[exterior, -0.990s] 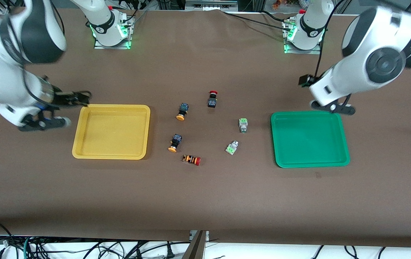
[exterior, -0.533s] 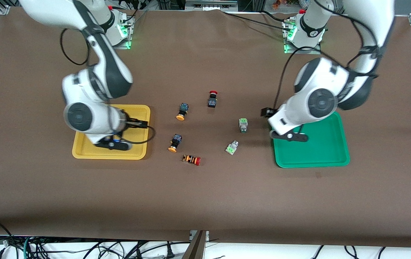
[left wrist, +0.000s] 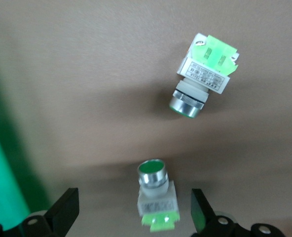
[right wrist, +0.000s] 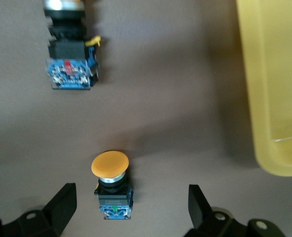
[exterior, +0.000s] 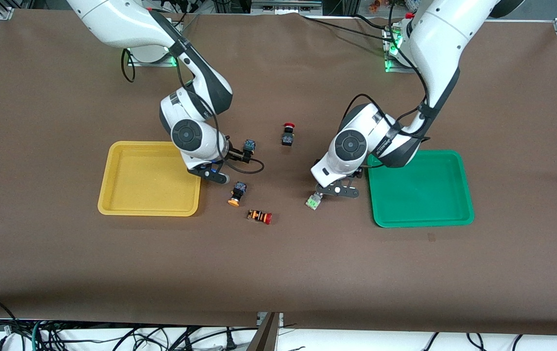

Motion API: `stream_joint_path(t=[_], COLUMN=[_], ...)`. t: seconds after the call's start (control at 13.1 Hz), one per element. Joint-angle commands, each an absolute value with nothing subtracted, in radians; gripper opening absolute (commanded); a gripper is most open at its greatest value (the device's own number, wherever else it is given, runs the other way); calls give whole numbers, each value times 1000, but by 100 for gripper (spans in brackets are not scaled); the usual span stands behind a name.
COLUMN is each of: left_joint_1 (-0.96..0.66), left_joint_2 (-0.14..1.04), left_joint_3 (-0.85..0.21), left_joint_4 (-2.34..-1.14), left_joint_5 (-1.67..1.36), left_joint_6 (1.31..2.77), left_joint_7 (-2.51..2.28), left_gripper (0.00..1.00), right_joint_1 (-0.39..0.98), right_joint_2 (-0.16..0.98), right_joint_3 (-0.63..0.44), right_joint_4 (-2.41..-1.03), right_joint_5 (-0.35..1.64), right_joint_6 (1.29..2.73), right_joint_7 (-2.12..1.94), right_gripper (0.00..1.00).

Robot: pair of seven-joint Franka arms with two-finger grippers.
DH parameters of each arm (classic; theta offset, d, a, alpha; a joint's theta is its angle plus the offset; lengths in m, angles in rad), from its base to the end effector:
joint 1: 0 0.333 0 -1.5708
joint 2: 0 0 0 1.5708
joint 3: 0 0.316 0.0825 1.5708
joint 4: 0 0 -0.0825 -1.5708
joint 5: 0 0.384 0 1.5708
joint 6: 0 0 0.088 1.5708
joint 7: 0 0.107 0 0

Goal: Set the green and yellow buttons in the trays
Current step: 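Grasp a yellow button with the right gripper while the left gripper grasps a green button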

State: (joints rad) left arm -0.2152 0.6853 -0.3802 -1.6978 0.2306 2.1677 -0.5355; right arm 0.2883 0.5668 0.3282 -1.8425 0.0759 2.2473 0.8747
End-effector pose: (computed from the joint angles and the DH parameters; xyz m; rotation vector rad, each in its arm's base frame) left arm 0.5609 -0.3424 0.2059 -3.0921 0.2268 0.2594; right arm 0.5194 0.3571 0.2226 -2.9921 0.5234 0.3941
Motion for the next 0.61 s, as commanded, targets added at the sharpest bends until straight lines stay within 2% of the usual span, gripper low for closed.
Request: stream_joint_path(t=[0.0,0.08,0.15,0.23,0.3,0.38,0.46,0.53], left_joint_1=[-238,-248,-247,-248,-249,-242,-238,-233], left_joint_2=[725,732,750,758,758,753,749,738], left_joint_3=[-382,-380,-380,-380,-380,-380,-380,-380], left_joint_4=[-1695,-1703,-1706,-1706,-1706,-1704,-1703,-1698], left_joint_5=[253,253,253,255,253,253,253,253], left_joint_6=[2210,2212,2214,2214,2212,2204,2200,2192], left_joint_7=[-534,-522,-517,-517,-517,-515,-515,-520], left_gripper=[100,100,85,47,18,6,4,1], right_joint_1=[320,328,334,339,348,350,350,348], right_joint_2=[600,609,620,627,637,640,640,634], right_joint_3=[348,350,350,350,350,350,351,350], right_joint_4=[-1861,-1861,-1864,-1874,-1894,-1913,-1916,-1916], right_joint_5=[86,86,87,87,87,86,86,84], right_joint_6=[2318,2327,2333,2353,2394,2426,2430,2424], right_joint_7=[958,966,966,966,966,966,965,960], right_gripper=[100,100,100,98,86,58,29,6])
